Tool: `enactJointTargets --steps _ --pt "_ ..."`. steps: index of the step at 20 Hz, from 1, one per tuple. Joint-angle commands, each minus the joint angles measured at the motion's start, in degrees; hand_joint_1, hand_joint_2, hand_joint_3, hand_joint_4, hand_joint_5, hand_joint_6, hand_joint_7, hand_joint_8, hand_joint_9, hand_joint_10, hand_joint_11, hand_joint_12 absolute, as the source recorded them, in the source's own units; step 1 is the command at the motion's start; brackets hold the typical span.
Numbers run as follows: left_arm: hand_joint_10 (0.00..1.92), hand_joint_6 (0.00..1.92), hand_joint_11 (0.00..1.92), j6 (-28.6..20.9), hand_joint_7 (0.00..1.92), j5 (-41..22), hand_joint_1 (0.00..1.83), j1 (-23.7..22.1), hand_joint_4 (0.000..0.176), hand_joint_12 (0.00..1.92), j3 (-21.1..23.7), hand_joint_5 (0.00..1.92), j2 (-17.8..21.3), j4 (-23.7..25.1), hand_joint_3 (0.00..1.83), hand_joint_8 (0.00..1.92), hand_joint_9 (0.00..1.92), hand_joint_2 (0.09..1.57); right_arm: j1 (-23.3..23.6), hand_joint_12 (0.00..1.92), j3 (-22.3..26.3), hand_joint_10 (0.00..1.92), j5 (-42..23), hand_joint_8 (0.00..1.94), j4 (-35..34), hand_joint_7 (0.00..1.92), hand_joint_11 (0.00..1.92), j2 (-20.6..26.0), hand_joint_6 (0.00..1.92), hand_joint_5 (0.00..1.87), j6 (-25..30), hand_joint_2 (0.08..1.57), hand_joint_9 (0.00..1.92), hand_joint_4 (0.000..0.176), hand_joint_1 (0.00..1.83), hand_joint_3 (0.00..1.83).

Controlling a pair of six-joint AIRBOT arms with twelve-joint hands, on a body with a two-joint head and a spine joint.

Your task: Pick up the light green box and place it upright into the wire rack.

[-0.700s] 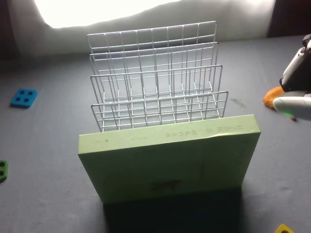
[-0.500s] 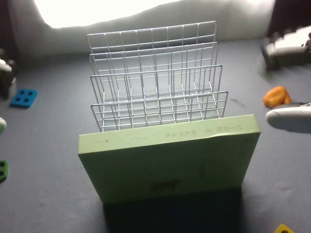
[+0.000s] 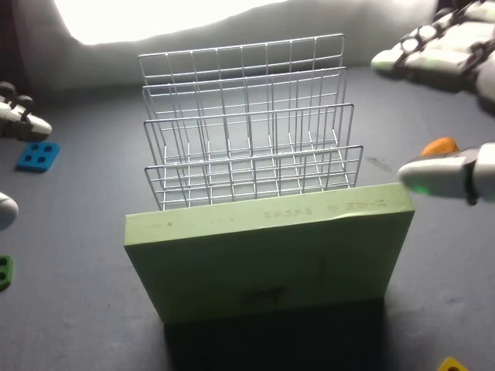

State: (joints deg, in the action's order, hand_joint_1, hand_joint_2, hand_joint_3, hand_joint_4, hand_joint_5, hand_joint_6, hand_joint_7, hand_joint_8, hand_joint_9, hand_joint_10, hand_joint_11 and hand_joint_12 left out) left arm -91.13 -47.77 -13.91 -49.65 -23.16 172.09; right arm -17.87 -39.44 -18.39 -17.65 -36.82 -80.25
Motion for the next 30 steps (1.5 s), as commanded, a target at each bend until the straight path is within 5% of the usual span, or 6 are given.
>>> enactJointTargets --steps 1,7,10,14,17,30 --pt "0.01 0.01 0.00 0.06 0.29 5.06 0.00 -0.29 0.025 0.47 0.21 0.25 0.29 0.48 0.00 0.01 0.27 1.14 0.80 0.58 0.03 0.00 -6.61 0.00 0.25 0.19 0.00 -0.13 0.00 0.16 -0.26 1.10 0.18 0.000 0.21 0.00" --pt "0.00 0.00 0.00 -0.21 0.23 5.06 0.00 0.28 0.020 0.29 -0.58 0.24 0.27 0.48 0.00 0.00 0.18 1.16 4.11 0.48 2.28 0.01 -0.17 0.01 -2.67 0.10 0.00 -4.25 0.01 0.06 -0.60 0.98 0.11 0.000 0.60 0.00" --pt "0.01 0.00 0.00 -0.21 0.27 5.06 0.00 1.59 0.033 0.62 -0.67 0.23 0.33 0.48 0.00 0.01 0.21 1.14 4.11 0.09 3.84 0.01 -0.09 0.00 -5.07 0.01 0.00 -6.00 0.00 0.00 -1.23 0.98 0.03 0.000 0.69 0.00" --pt "0.01 0.01 0.00 -0.23 0.27 5.06 0.00 1.46 0.030 0.63 -0.82 0.24 0.27 0.48 0.00 0.01 0.22 1.14 4.92 0.02 4.98 0.01 -0.61 0.00 -12.92 0.02 0.00 -9.22 0.00 0.00 -6.46 0.97 0.03 0.000 0.72 0.00" --pt "0.02 0.01 0.00 -0.24 0.25 5.05 0.00 1.57 0.020 0.52 -0.95 0.22 0.30 0.48 0.00 0.02 0.16 1.16 4.96 0.11 4.98 0.00 -6.08 0.00 -32.14 0.00 0.00 -12.72 0.00 0.00 -24.04 0.98 0.02 0.000 0.64 0.01" --pt "0.00 0.00 0.00 -0.26 0.23 5.05 0.00 1.78 0.023 0.59 -1.63 0.23 0.29 0.48 0.00 0.00 0.17 1.18 10.53 0.34 2.72 0.00 -12.88 0.00 -78.16 0.08 0.00 -24.68 0.00 0.03 -63.20 0.96 0.08 0.000 0.73 0.00"
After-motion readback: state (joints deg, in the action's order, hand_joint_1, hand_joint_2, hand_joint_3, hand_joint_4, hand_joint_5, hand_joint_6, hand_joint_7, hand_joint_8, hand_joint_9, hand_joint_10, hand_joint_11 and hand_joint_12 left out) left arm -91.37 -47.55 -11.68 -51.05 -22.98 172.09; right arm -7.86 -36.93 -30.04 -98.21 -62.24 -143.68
